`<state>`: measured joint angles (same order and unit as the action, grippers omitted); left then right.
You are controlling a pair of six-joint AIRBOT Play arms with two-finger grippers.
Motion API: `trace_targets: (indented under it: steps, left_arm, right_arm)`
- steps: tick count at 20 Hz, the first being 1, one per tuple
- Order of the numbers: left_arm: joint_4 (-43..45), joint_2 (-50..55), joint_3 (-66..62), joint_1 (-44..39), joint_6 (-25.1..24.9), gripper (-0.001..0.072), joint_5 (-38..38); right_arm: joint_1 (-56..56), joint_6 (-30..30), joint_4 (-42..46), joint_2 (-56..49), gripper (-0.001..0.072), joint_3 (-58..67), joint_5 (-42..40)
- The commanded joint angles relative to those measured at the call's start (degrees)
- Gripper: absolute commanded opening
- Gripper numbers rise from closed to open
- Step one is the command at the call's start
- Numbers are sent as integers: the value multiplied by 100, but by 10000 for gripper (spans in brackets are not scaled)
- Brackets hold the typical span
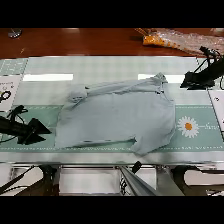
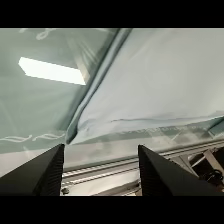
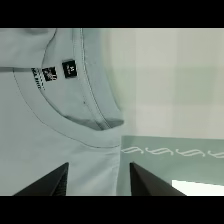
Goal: Fold the shirts.
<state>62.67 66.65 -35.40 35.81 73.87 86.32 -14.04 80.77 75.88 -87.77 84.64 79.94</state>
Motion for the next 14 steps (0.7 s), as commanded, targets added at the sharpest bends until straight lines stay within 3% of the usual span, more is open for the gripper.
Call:
trace_targets:
  steps: [1,9,14]
  left_arm:
    - [63,-26,509,11,-149,532,-352]
    - [232,-20,647,-22,-275,531,-721]
    - [116,328,645,-876,-273,531,-970]
  right_arm:
    - [-15,-28,-203,9,478,-61,-162]
    - [-13,-28,-256,9,478,-61,-179]
    - [-15,-26,-251,9,477,-61,-212]
